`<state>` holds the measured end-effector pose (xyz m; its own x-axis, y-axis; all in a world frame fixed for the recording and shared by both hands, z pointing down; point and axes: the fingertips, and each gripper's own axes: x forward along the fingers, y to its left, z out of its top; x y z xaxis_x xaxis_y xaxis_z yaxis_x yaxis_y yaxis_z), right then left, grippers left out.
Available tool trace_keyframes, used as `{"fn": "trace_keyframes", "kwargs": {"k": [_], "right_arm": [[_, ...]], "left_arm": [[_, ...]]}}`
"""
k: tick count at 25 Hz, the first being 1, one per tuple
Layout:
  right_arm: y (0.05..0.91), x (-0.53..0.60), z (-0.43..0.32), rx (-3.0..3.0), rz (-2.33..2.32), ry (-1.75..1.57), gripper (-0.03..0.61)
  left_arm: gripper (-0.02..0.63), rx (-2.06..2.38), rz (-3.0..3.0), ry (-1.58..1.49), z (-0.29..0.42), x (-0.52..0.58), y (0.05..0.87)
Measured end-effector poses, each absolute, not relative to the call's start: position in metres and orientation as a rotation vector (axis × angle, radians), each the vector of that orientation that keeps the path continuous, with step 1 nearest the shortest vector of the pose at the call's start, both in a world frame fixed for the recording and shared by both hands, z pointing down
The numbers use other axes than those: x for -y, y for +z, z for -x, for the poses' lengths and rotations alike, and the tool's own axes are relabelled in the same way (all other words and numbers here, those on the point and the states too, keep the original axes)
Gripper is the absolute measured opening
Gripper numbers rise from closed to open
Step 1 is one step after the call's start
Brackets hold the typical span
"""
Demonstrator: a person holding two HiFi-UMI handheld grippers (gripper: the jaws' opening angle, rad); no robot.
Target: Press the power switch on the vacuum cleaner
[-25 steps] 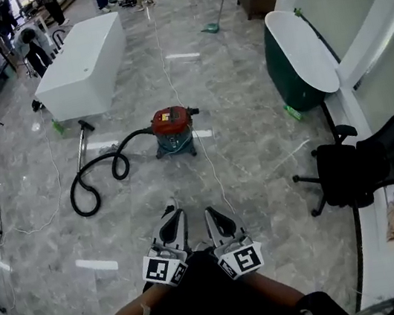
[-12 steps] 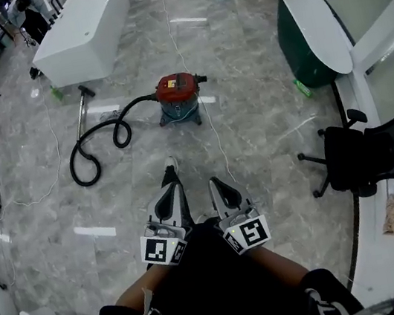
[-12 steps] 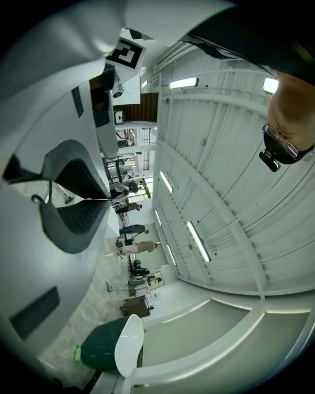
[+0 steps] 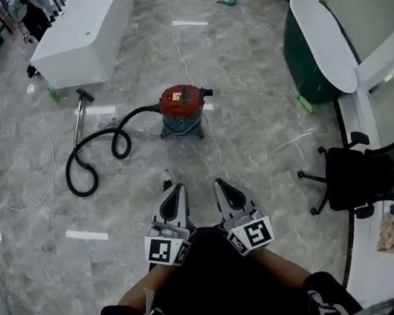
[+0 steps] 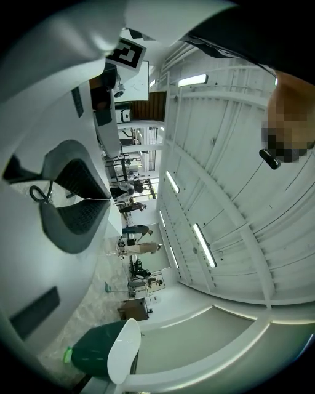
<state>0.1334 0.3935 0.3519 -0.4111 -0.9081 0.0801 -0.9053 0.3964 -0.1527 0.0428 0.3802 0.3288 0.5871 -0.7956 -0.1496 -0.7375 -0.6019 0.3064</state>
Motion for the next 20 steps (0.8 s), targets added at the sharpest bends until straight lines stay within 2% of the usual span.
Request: {"fn": "trace_keyframes", "kwargs": {"k": [15, 20], "right_arm": [[0.363, -0.172, -0.098, -2.642, 1.807, -0.374, 0.02], [0.369, -0.12, -0.086, -2.67, 1.862, -0.386, 0.02]], "left_arm": [[0.018, 1.226, -2.687, -0.236, -0.019, -0.164, 0.334], [0.018, 1.203, -2.67, -0.264, -0.003, -0.107, 0.337]]}}
